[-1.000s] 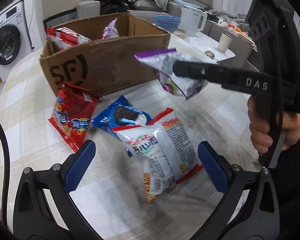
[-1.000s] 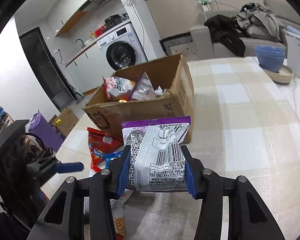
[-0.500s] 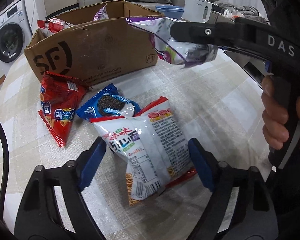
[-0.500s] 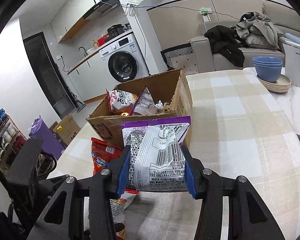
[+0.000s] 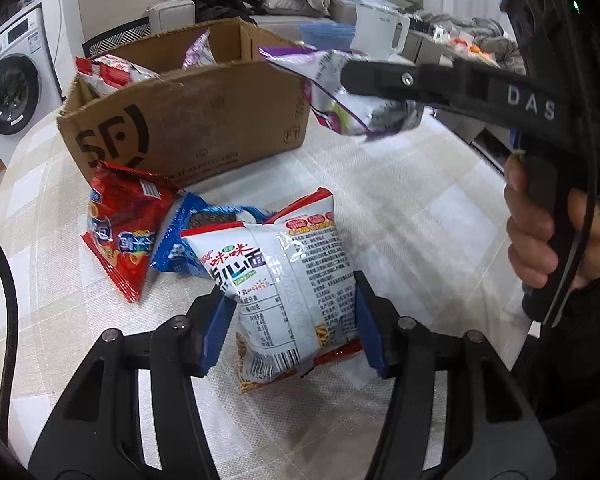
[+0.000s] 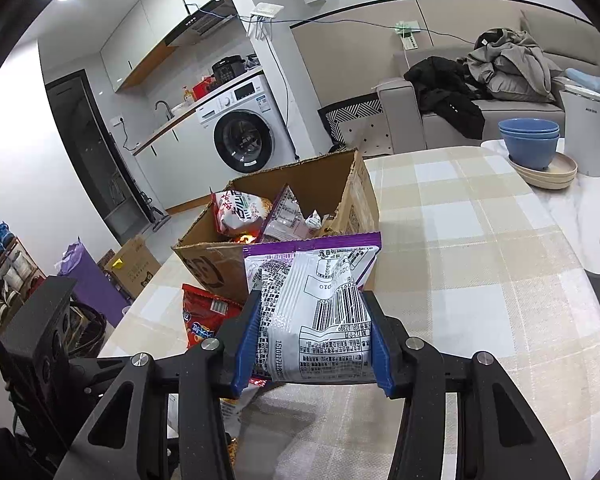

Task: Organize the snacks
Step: 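Lift both bags and carry them over the cardboard box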

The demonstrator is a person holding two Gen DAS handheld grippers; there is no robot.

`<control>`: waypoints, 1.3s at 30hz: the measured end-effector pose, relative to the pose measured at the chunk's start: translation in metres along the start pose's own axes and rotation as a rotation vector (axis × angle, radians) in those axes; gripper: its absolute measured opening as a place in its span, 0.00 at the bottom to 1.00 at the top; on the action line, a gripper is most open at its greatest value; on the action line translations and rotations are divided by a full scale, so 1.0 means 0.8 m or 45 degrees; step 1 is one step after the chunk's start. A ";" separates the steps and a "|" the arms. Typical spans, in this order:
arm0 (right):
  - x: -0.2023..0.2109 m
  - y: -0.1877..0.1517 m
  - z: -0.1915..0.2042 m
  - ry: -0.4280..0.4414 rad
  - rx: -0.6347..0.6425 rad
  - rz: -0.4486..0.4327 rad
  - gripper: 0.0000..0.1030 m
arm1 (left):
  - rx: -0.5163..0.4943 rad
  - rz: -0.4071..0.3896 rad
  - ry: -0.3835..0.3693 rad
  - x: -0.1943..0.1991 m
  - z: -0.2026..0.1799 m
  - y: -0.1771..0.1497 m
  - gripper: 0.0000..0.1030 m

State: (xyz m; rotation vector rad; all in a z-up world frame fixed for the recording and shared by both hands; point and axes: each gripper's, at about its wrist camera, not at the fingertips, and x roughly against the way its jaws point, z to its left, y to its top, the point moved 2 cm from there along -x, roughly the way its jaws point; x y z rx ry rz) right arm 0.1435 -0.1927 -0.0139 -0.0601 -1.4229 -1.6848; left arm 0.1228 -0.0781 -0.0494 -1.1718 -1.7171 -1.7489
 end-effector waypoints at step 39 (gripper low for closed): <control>0.041 0.077 0.038 0.028 0.019 -0.173 0.47 | 0.241 -0.394 0.132 0.177 0.137 0.106 0.52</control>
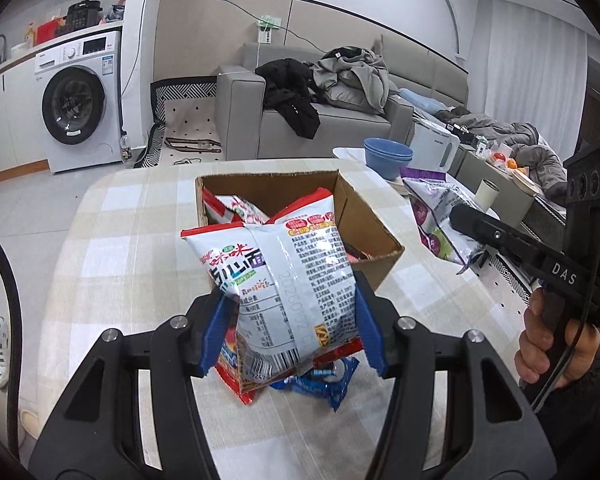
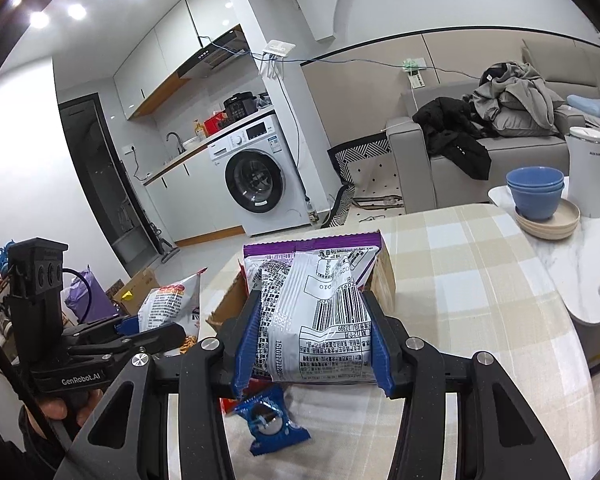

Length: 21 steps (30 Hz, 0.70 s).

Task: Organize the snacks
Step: 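Lift both bags and carry them over the cardboard box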

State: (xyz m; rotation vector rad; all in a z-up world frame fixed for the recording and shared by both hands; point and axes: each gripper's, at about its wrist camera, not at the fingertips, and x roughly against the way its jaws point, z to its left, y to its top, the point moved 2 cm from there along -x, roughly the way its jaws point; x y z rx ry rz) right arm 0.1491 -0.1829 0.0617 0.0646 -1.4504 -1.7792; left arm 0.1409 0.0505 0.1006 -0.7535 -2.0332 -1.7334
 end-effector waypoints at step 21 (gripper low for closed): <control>-0.086 0.048 0.006 -0.027 0.010 0.098 0.47 | -0.026 0.066 0.062 -0.097 0.004 0.068 0.52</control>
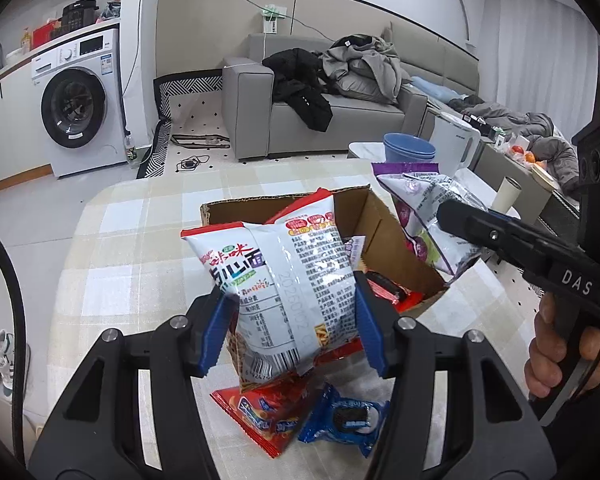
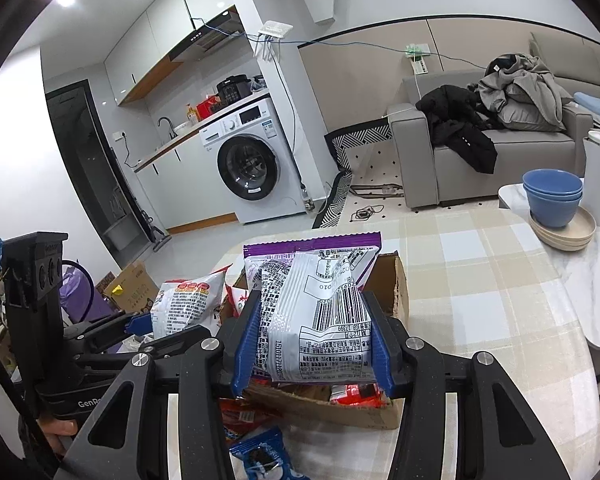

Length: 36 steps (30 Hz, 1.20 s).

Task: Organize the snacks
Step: 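Lift both bags and carry them over the cardboard box, then open both grippers to drop the bags into the box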

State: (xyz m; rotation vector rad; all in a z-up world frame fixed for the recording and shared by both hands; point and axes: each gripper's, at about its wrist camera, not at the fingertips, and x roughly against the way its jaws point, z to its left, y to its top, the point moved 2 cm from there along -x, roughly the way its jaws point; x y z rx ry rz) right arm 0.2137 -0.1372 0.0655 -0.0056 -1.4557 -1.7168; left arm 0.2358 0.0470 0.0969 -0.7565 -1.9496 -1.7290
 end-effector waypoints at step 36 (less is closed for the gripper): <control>-0.124 -0.018 -0.022 -0.149 0.061 0.202 0.47 | -0.046 0.121 0.034 -0.136 0.011 -0.008 0.52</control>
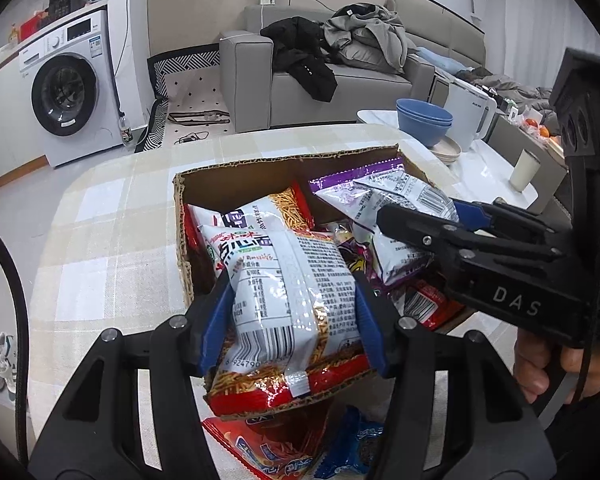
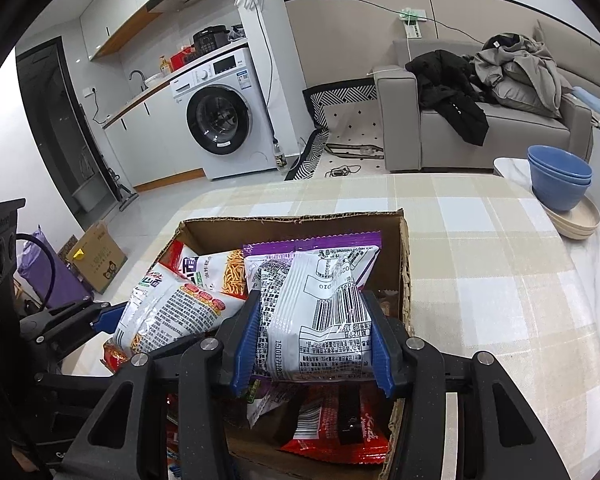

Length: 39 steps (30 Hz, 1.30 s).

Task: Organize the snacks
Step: 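Open both grippers to drop the bags into the box, then move both tools back toward the red and blue cookie packs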

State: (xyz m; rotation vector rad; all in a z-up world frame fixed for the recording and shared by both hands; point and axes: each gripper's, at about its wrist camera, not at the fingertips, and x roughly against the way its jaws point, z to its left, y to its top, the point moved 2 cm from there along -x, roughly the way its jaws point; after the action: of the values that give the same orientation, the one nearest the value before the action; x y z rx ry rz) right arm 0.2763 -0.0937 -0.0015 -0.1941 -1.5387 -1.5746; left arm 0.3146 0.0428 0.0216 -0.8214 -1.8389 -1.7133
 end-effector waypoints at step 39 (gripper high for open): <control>0.116 -0.058 -0.012 0.045 -0.023 -0.099 1.00 | 0.142 -0.110 0.047 0.093 0.035 -0.060 0.99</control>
State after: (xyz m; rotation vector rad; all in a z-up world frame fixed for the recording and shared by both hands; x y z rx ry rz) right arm 0.1959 -0.1542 0.0238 -0.1178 -1.5210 -1.6447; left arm 0.2293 0.0764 0.0385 -0.6703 -1.9512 -1.6495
